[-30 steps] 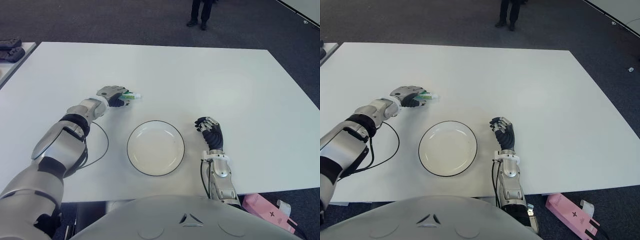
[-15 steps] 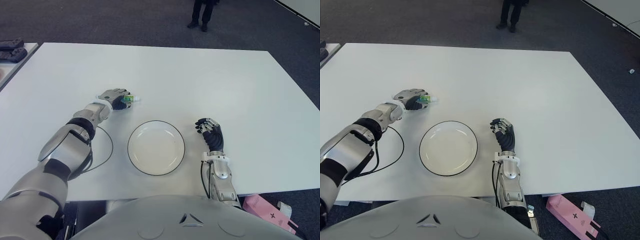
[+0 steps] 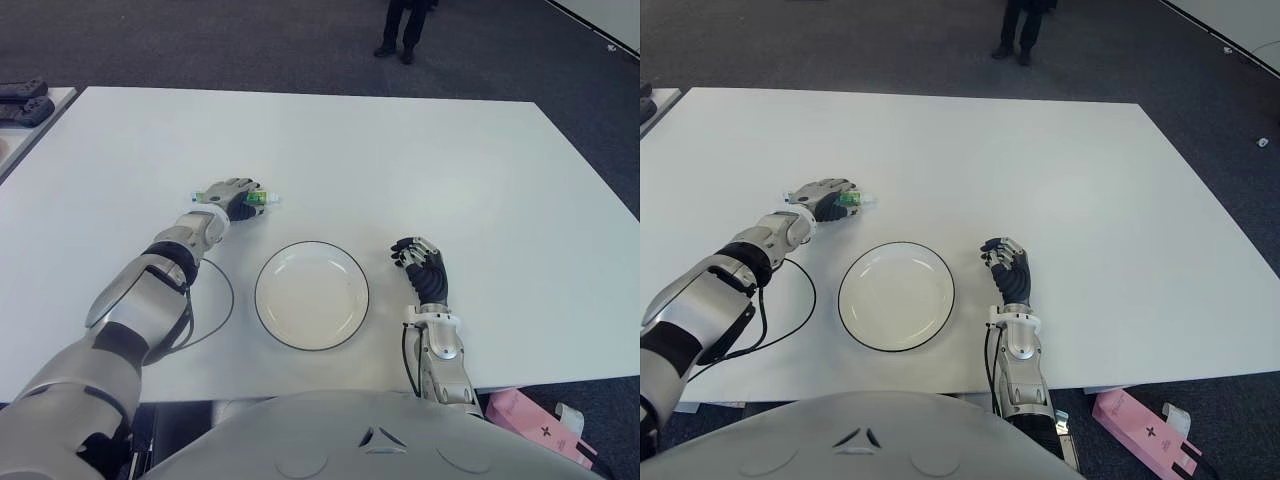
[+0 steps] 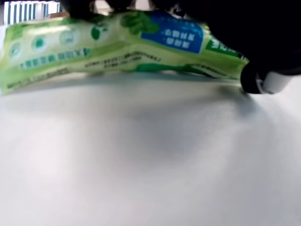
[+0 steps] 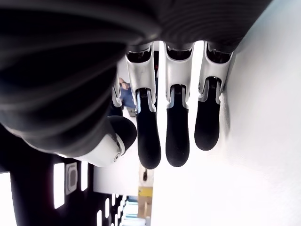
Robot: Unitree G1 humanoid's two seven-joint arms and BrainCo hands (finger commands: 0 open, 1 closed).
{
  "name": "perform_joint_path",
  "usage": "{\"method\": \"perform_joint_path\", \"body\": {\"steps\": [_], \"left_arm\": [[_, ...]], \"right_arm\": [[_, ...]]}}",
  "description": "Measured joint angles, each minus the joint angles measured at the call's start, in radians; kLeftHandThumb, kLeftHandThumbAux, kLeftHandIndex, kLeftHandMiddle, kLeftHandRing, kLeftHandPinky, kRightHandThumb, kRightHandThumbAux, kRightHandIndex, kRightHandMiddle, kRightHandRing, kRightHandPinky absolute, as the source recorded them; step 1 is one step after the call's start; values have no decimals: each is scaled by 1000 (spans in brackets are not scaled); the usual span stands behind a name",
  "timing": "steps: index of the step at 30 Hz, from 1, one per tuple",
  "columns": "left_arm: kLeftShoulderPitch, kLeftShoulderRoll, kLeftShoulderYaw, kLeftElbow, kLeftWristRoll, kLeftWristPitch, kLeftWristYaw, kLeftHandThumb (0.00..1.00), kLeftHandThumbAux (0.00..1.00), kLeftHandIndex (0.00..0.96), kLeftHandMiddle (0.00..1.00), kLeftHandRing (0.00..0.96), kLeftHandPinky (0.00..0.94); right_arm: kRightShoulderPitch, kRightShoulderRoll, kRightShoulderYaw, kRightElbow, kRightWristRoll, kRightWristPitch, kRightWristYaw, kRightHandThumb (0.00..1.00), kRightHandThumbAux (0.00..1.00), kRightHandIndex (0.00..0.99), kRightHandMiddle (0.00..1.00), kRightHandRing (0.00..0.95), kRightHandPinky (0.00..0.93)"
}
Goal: Put the toothpaste on the table into the plate.
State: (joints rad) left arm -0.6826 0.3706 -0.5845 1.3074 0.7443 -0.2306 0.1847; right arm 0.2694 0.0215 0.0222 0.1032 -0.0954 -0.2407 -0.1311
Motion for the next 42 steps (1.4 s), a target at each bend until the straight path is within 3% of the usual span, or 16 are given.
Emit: {"method": "perform_joint_path", "body": {"steps": [12,16,19,21,24,27,28,30,33,42], "left_arm": [[8,-5,18,0,-15,2,8,477,270,0,0,5,152],[10,-5,21,0,-22,2,8,525,295,0,22,60,217],[12,-5,24,-1,-30,1,8,594,325,53,112,187,350],[13,-5,28,-1,-37,1,13,645,347,165,202,284,431],[16,-5,36,-1,-47,1,23,687,370,296,290,365,478],[21,-6,43,-1,-53,1,38,733,397,461,516,553,599],[22,-6,44,-1,-56,1,44,738,400,482,549,583,621],[25,-7,48,-1,-57,1,58,735,566,459,667,692,717],[30,-9,52,-1,-57,1,81,736,646,450,763,772,798],[38,-15,68,-1,-71,1,129,730,694,444,857,847,861]], "right_arm": [[0,-2,-1,-2,0,3,2,708,729,431,501,495,496],[0,-3,-1,-2,0,3,4,708,729,431,502,497,495],[0,-5,-1,-2,0,3,5,708,729,431,502,496,491],[0,-6,-1,-2,0,2,7,707,729,431,502,495,490],[0,-8,-1,-3,1,2,10,707,729,431,502,494,486],[1,-8,-2,-3,1,2,12,708,729,431,502,494,488],[0,-8,-2,-3,1,2,12,708,729,431,502,494,489],[0,-8,-2,-3,1,2,12,708,729,431,501,495,493],[0,-8,-3,-3,1,0,12,708,729,431,499,493,486],[0,-9,-3,-4,1,-1,12,708,729,430,500,490,483]]}}
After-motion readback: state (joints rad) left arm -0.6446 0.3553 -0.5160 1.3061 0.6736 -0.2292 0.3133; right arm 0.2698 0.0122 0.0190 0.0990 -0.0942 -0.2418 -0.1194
